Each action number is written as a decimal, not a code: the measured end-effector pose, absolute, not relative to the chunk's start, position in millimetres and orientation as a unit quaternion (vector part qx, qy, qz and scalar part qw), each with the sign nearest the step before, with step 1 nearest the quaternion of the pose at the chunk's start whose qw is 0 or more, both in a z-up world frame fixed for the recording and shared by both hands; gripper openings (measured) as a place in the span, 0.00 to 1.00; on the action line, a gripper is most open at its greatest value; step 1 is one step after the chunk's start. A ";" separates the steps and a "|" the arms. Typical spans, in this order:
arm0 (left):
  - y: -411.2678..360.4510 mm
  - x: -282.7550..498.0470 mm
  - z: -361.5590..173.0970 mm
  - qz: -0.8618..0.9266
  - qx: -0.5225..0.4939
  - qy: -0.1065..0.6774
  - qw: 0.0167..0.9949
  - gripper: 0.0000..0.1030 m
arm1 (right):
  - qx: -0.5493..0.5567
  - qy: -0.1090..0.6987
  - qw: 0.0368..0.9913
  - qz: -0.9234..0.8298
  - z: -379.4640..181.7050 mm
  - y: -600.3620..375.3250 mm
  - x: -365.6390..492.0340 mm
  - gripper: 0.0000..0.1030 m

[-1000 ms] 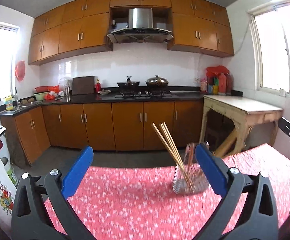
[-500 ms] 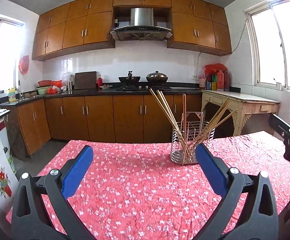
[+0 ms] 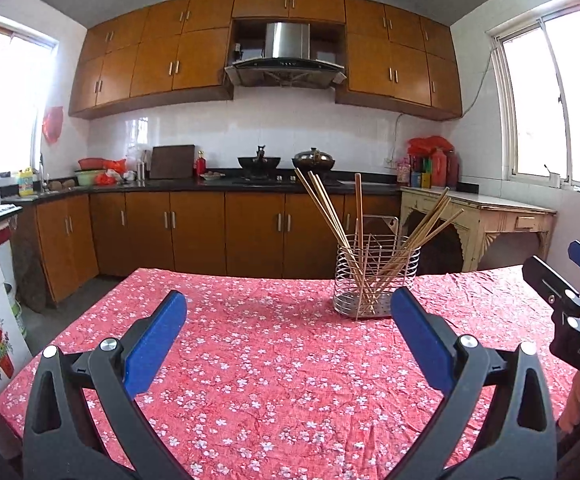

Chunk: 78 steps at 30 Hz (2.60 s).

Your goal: Organize utensils

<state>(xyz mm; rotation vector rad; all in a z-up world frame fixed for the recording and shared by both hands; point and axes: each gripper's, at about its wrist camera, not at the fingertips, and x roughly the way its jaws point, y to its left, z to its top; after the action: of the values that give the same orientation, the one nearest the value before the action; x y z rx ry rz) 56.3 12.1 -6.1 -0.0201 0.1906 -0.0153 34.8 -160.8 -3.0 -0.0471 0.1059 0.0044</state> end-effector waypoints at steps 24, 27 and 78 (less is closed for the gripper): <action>3.7 46.8 -16.7 -0.012 -0.013 0.078 0.997 0.98 | -0.011 0.054 0.998 0.013 -12.2 -172.0 25.9 0.96; 3.3 46.7 -16.7 -0.013 -0.013 0.078 0.997 0.98 | -0.009 0.054 0.998 0.013 -12.3 -173.3 24.8 0.96; 0.9 47.7 -14.7 -0.013 -0.017 0.079 0.997 0.98 | 0.001 0.058 0.998 0.018 -17.1 -183.8 29.2 0.96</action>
<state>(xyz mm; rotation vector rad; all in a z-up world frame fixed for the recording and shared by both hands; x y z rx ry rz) 47.7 0.9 -14.7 -0.0348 0.1572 -0.0258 29.2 -183.8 -17.1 0.0022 0.1155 0.0366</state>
